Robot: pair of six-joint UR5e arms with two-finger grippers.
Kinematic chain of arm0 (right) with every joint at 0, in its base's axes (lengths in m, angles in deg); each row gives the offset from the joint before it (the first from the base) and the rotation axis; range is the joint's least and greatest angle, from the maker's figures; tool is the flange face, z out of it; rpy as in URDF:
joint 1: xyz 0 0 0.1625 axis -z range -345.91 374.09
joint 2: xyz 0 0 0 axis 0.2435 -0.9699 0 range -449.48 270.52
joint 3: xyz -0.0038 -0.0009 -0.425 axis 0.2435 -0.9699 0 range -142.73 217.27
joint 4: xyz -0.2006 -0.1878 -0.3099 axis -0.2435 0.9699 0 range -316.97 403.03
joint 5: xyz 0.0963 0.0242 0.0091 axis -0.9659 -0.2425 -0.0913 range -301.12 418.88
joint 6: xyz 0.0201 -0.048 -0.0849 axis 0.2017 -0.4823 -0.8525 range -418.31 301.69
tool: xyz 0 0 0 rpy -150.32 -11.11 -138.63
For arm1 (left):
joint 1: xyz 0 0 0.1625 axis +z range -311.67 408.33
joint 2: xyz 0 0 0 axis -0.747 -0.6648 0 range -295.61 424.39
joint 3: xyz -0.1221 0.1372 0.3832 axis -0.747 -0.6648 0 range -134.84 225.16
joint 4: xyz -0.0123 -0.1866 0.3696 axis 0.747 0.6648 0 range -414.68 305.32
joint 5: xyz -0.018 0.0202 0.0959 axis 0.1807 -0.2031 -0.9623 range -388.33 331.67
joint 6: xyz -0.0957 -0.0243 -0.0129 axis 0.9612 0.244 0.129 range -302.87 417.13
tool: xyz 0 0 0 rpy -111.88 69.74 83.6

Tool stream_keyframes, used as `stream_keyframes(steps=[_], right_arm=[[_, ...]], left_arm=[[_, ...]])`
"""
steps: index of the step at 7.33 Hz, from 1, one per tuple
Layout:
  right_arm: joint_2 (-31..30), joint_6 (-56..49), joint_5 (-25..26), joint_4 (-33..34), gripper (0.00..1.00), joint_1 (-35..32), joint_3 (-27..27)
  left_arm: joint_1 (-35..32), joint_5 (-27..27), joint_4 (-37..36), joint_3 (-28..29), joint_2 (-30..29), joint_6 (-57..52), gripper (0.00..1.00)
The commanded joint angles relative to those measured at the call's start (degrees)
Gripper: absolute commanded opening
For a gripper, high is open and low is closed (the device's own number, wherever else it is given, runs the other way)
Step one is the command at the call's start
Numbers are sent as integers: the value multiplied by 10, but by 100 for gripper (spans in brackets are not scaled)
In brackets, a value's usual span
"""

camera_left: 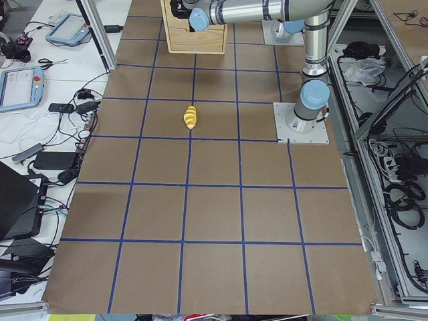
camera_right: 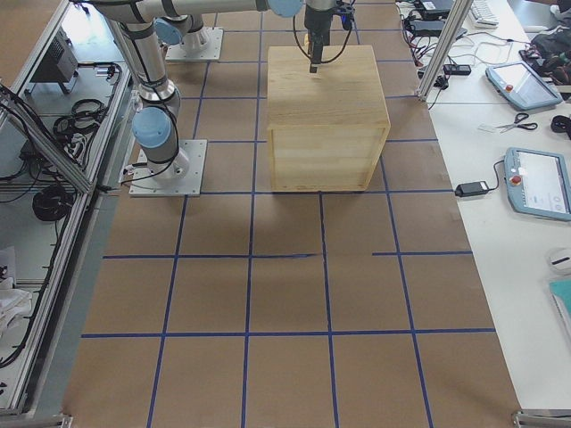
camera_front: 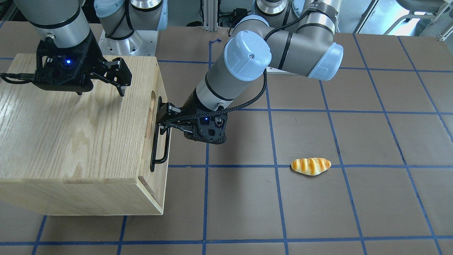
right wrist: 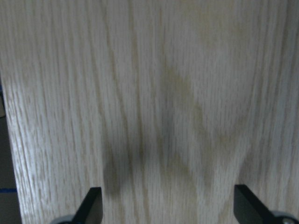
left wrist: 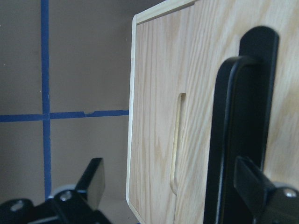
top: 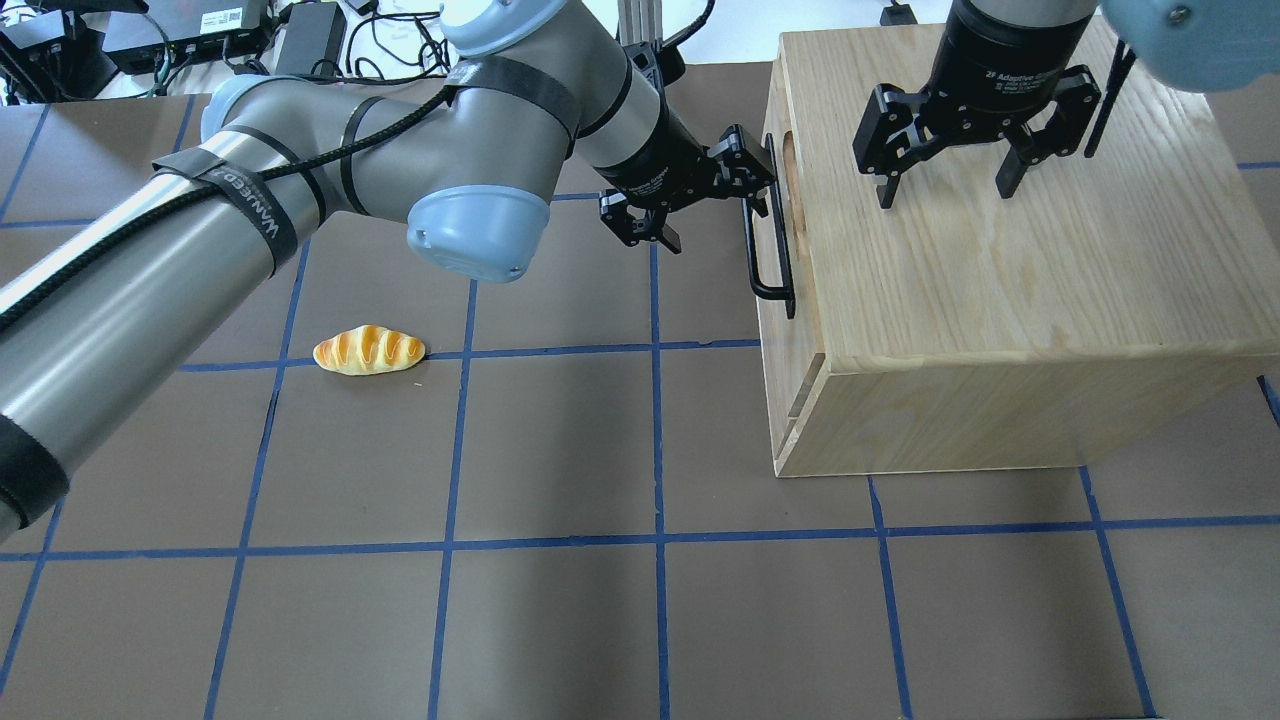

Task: Open upper drawer
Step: 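Pull the drawer handle with the left gripper away from the cabinet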

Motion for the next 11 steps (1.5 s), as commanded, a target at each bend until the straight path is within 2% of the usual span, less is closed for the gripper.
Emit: stream_keyframes(steps=[1,3,7,9,11], right_arm=[[0,0,0,0,100,0,0],[0,0,0,0,100,0,0],[0,0,0,0,100,1,0],[0,0,0,0,100,0,0],[0,0,0,0,100,0,1]], left_arm=[[-2,-5,-9,-1,-3,-1,100],[-2,-35,-13,-1,-2,-16,100],[-2,-42,-12,-8,-1,-41,100],[-2,-90,-10,-14,3,-85,100],[3,-92,-11,-22,16,-88,100]])
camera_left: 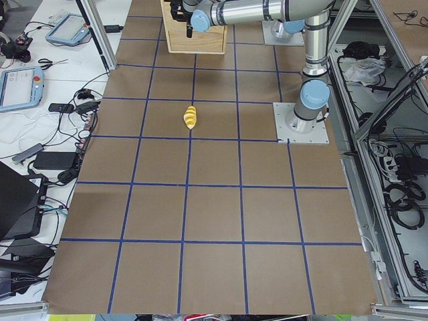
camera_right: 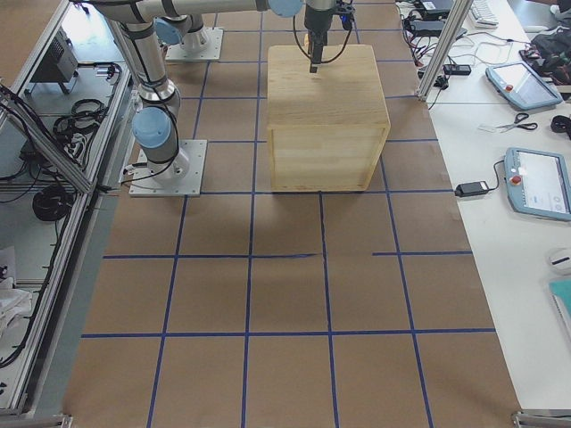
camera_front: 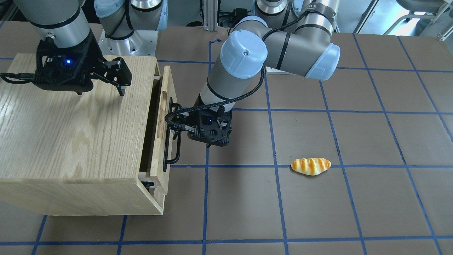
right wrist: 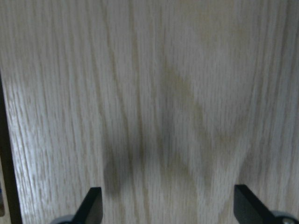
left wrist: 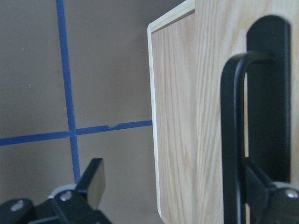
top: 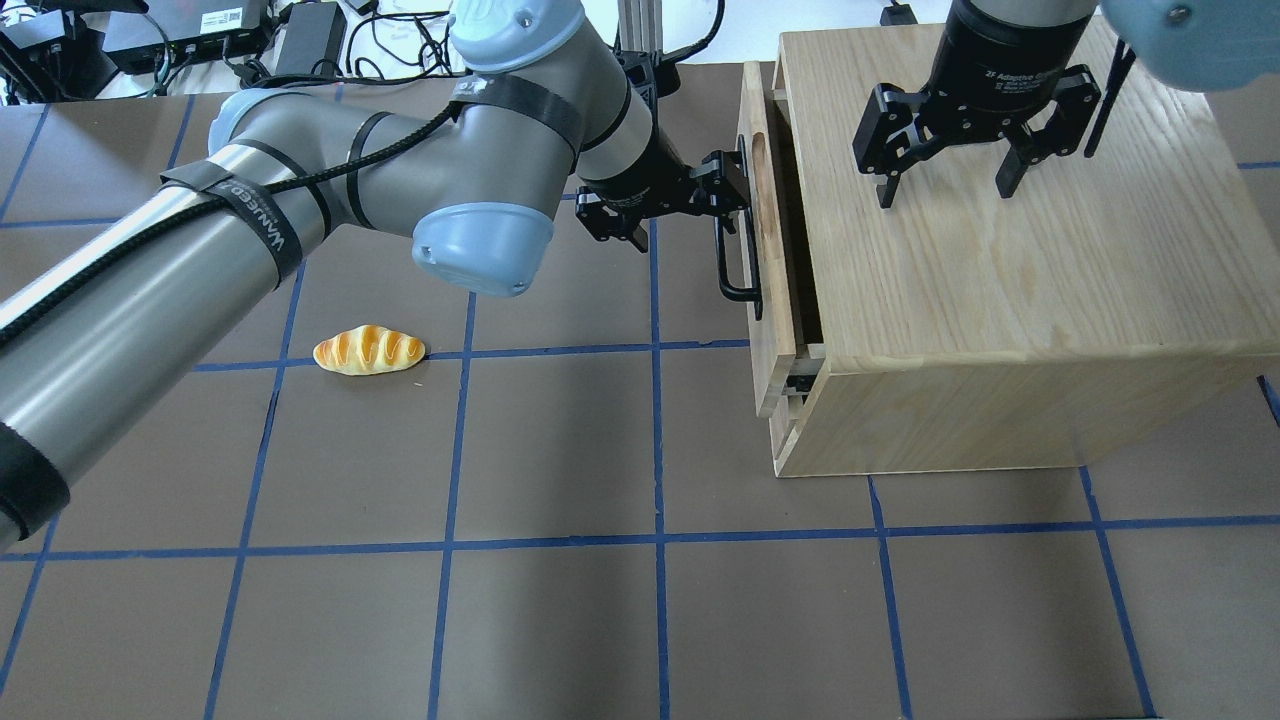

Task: Open upper drawer
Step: 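Pull the drawer handle with the left gripper away from the cabinet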

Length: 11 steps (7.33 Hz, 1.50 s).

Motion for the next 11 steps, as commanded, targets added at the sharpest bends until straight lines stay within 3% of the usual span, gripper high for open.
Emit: stream_keyframes(steps=[1,11], right_arm=[[0,0,0,0,100,0,0],[0,0,0,0,100,0,0]], left_arm=[[7,-4,2,-4,10,-5,100],[83,-9,50,-70,68,-69,100]])
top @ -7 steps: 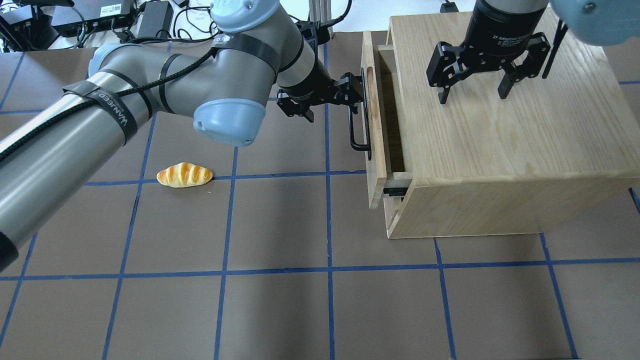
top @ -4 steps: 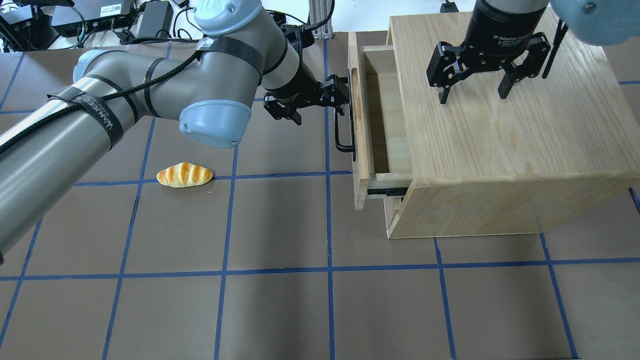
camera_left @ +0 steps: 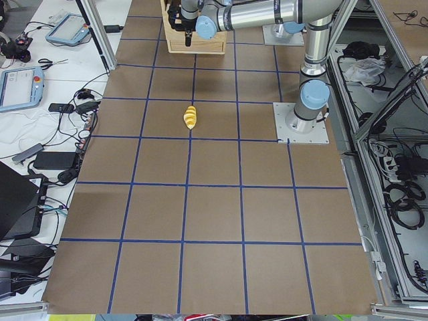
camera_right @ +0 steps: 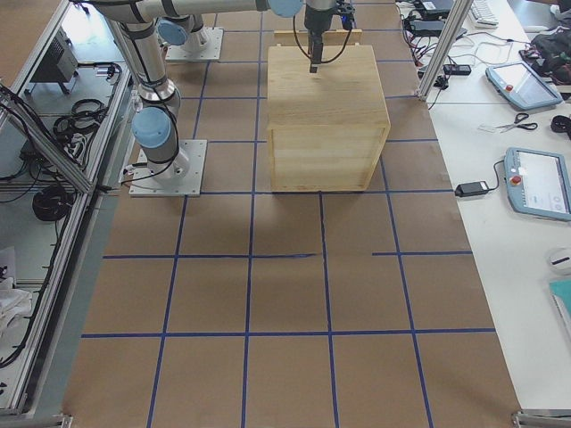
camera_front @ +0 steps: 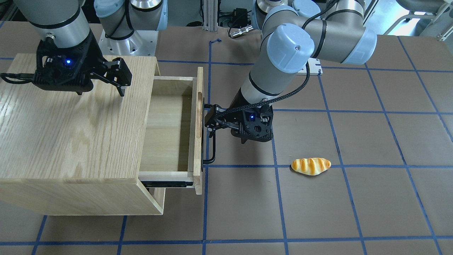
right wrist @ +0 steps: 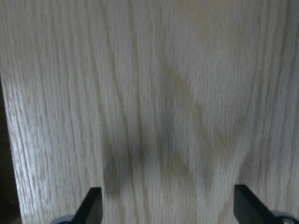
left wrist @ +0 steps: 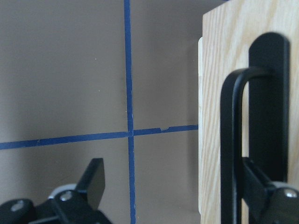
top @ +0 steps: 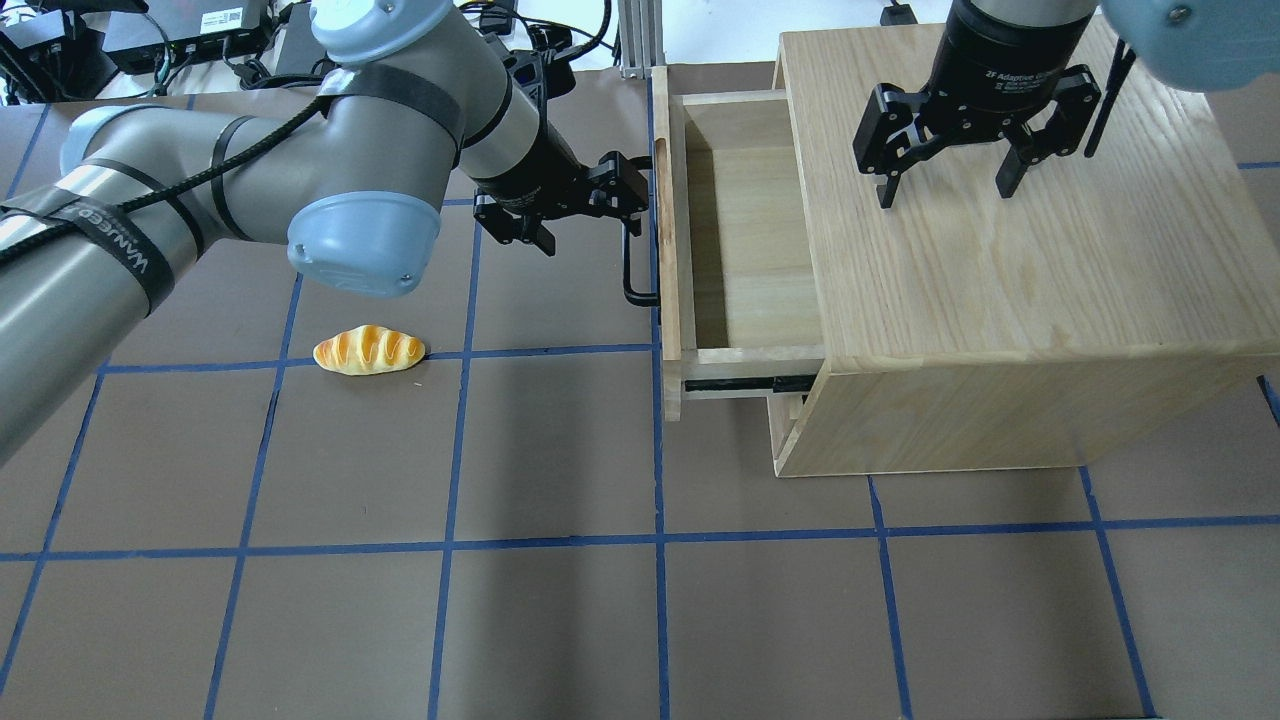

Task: Open upper drawer
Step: 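Pull the drawer handle with the left gripper away from the cabinet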

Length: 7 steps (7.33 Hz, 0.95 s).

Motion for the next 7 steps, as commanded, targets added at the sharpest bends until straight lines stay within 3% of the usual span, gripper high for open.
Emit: stream_keyframes(steps=[1,5,7], right_arm=[[0,0,0,0,100,1,0],[0,-1,0,0,100,0,0],[0,-1,0,0,100,0,0]], left_arm=[[20,3,3,-12,12,-8,100],[55,3,46,-10,40,-48,100],[81,0,114,18,71,-63,100]])
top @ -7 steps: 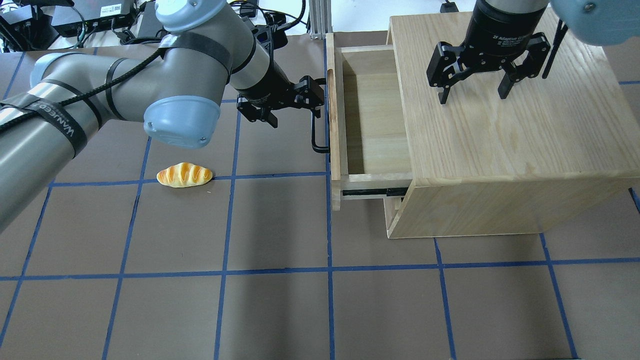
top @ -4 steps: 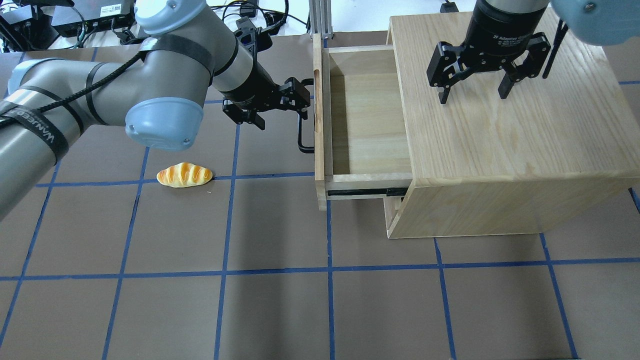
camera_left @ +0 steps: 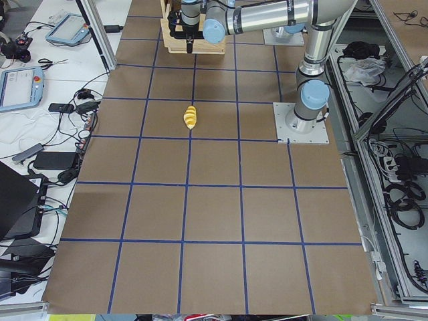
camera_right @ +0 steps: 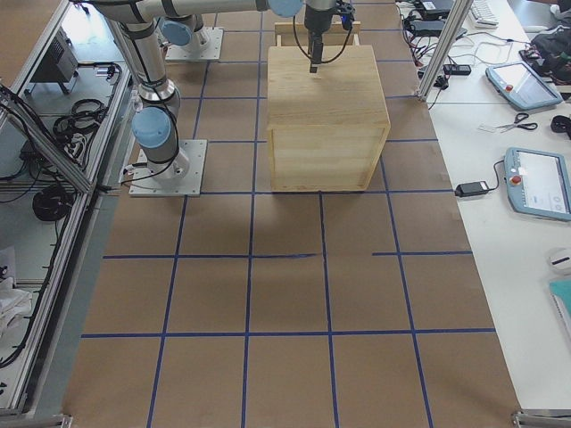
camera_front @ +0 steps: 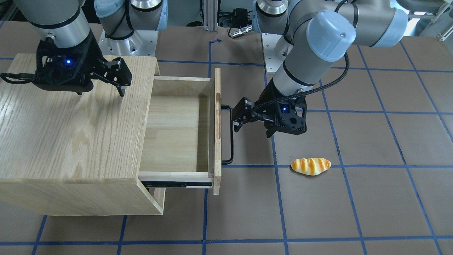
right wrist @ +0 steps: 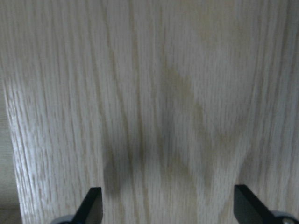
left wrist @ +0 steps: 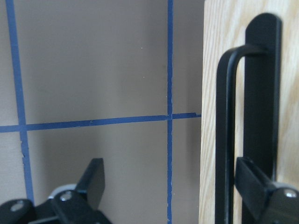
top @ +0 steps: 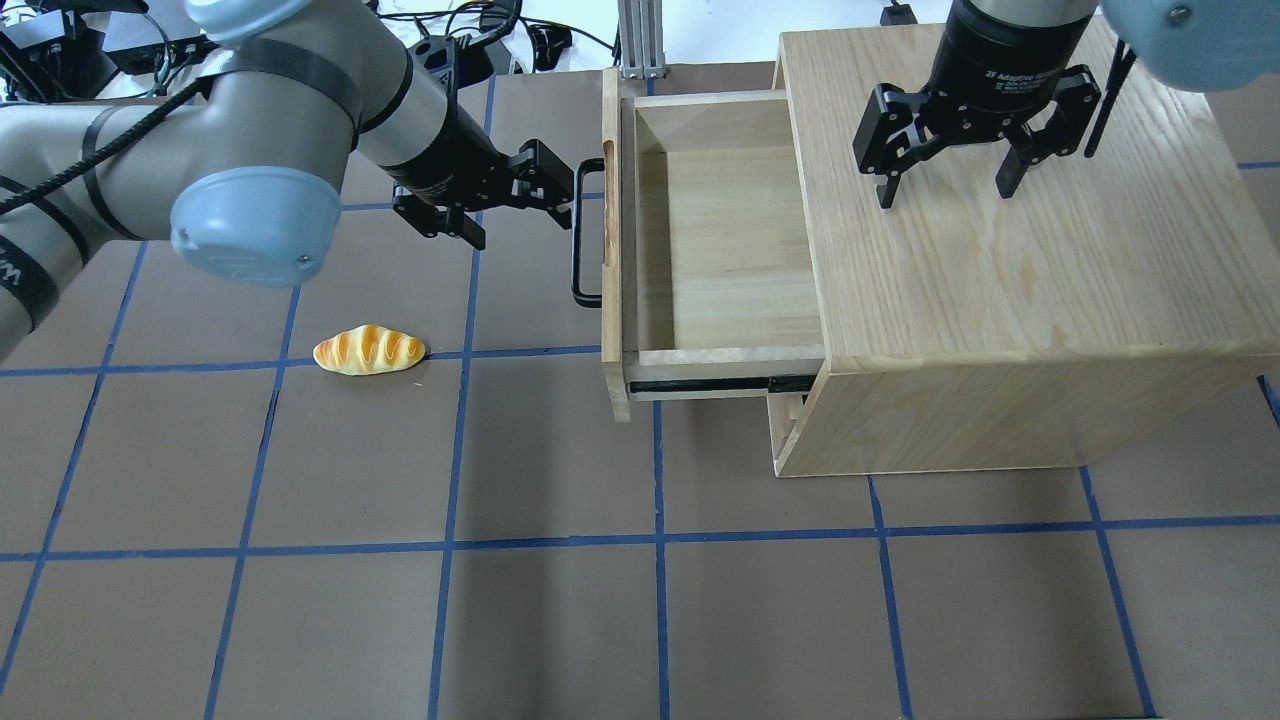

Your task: Open upper drawer

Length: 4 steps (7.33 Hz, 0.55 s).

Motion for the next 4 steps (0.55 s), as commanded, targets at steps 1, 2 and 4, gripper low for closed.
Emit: stream_keyframes(steps=[1,2,4], right_arm=[[0,1,0,0,100,1,0],[0,1,0,0,100,0,0],[0,1,0,0,100,0,0]], left_arm=[[35,-44,141,61,47,-47,100],[49,-92,227,107,64,-92,100],[39,-163,293,119,106,-96,100]])
